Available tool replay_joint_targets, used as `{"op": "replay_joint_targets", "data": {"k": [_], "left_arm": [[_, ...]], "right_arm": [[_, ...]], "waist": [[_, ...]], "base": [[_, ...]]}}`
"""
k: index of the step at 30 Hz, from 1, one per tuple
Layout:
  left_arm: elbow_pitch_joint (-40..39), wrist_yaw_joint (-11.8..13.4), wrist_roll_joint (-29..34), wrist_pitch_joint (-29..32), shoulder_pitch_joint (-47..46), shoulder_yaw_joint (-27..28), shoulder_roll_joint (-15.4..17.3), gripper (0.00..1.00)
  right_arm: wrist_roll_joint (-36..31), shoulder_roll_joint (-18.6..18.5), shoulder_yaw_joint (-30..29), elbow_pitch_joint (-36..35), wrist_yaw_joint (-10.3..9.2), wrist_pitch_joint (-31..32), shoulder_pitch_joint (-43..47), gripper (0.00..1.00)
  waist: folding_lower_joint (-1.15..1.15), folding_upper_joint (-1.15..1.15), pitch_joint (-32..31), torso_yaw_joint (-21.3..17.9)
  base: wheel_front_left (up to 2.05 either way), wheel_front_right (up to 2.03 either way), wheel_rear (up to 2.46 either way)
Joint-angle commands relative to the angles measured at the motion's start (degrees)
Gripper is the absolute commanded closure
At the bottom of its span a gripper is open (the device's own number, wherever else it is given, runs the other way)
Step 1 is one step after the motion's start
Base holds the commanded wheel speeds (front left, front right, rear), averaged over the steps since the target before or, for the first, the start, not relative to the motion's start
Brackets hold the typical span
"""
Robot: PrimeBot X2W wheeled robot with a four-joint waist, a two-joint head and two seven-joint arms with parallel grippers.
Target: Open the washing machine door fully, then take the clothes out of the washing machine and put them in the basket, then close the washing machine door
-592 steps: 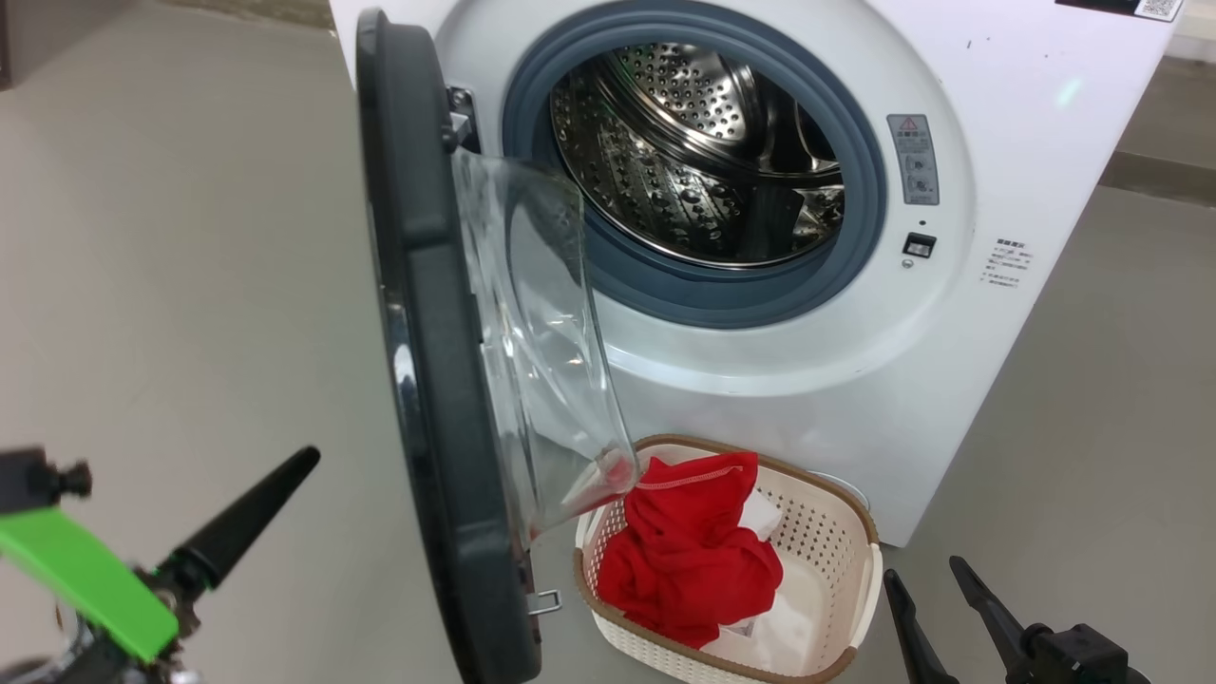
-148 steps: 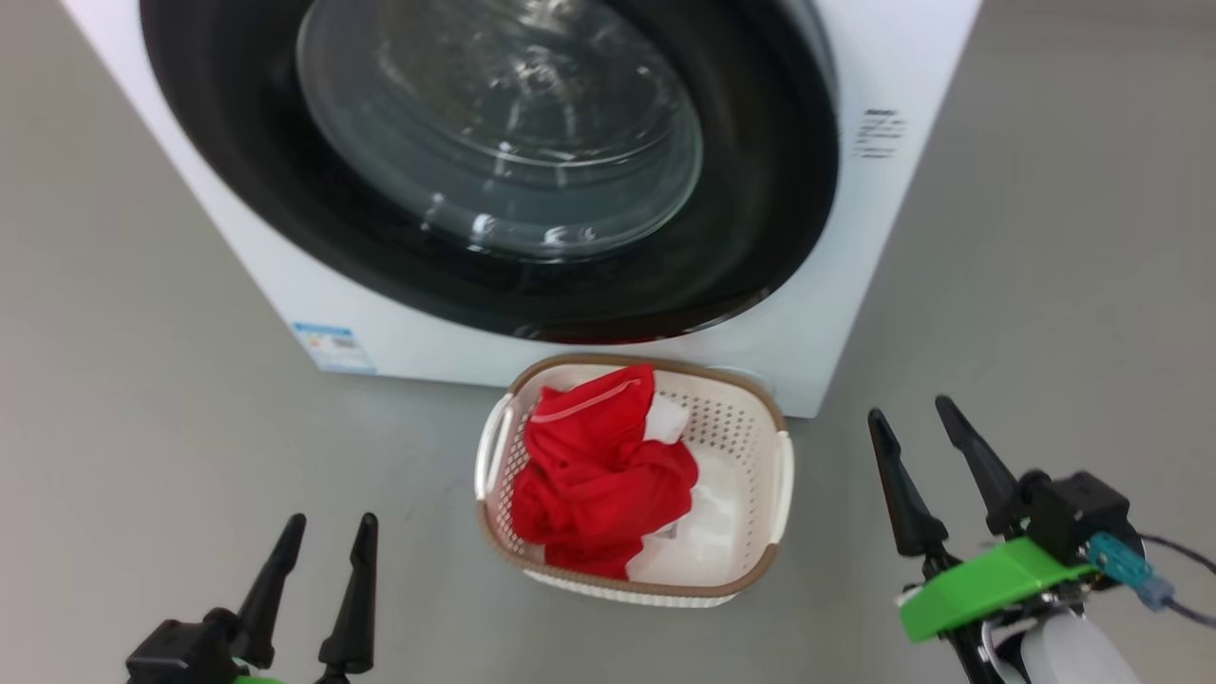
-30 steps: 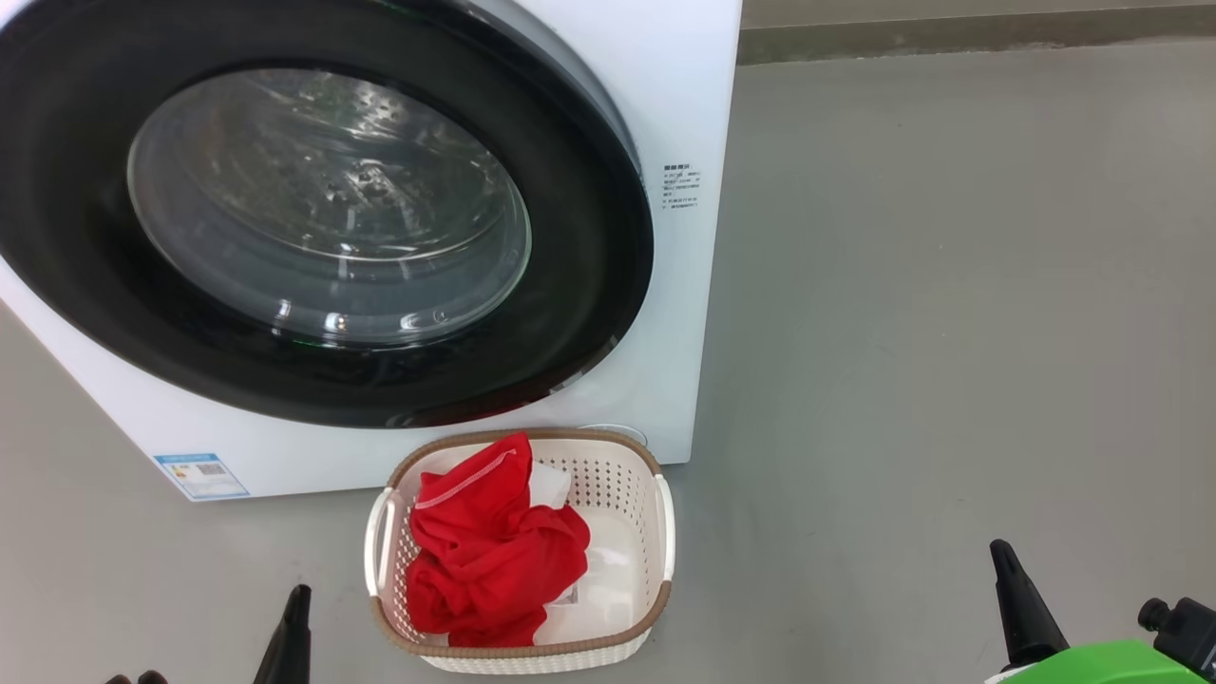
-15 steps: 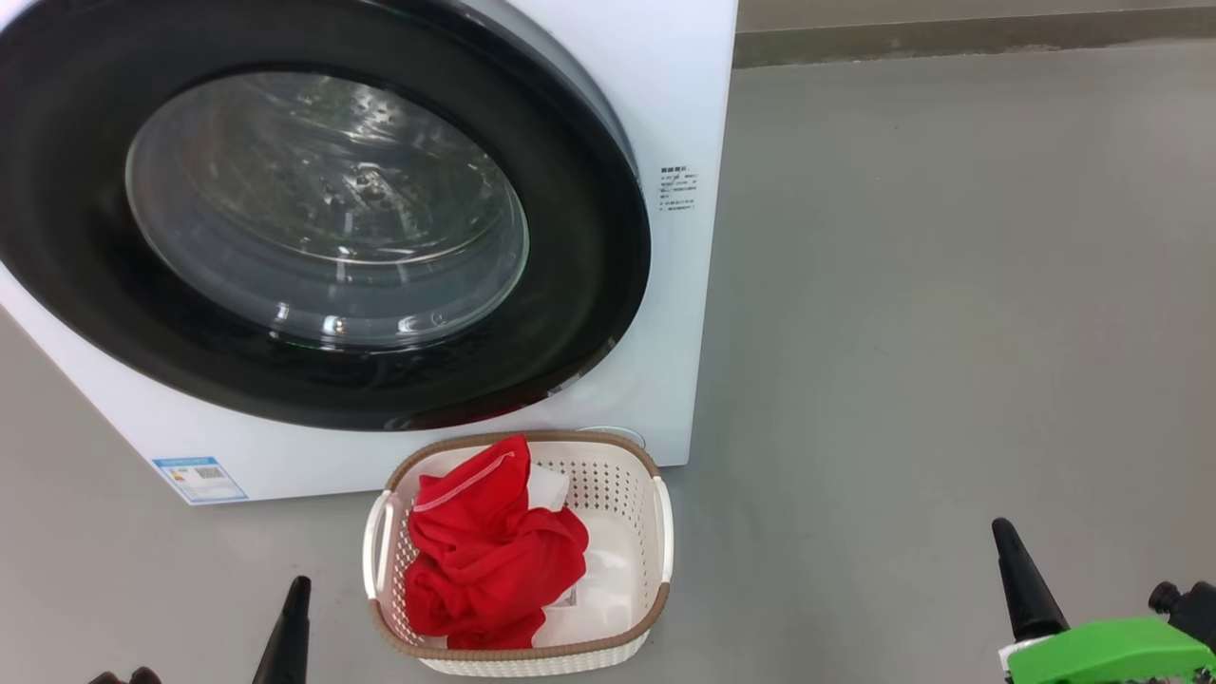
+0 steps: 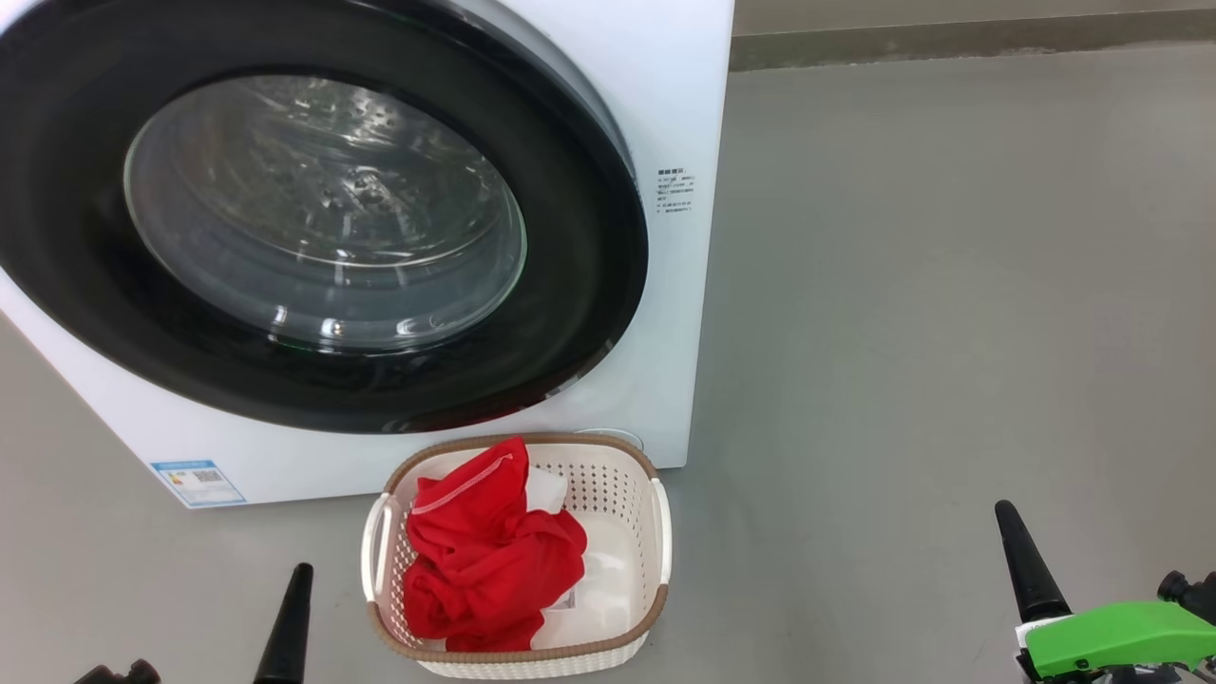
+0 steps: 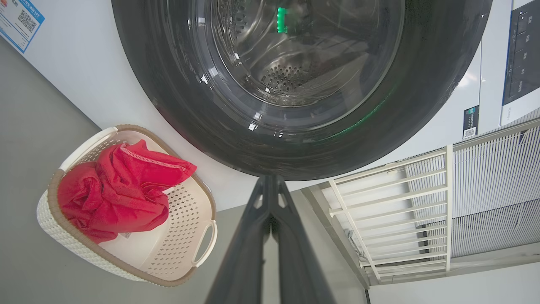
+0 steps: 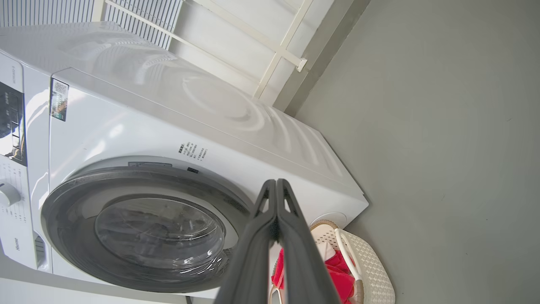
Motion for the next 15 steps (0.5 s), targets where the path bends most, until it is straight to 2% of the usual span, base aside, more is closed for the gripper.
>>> {"op": "replay_joint_targets", "data": {"k": [1,15], "left_arm": [[-1.2,-0.3,-1.5,0.4,-2.8,1.8,0.5,1.0],[-1.2,-0.3,-8.7,2.6,-3.8,2.5,0.2,1.0]], "right_arm": [[1.7,-1.1,0.6,-1.7,-0.03,0.6,-2.9,1.0],[9.3,-1.2,0.4,-2.0,-0.04,2.8,-4.3,1.0]], "waist": [[0.0,0.0,0.0,0.0],[0.0,0.0,-0.2,-0.2]], "base": [[0.0,0.0,0.0],[0.0,0.0,0.0]]}}
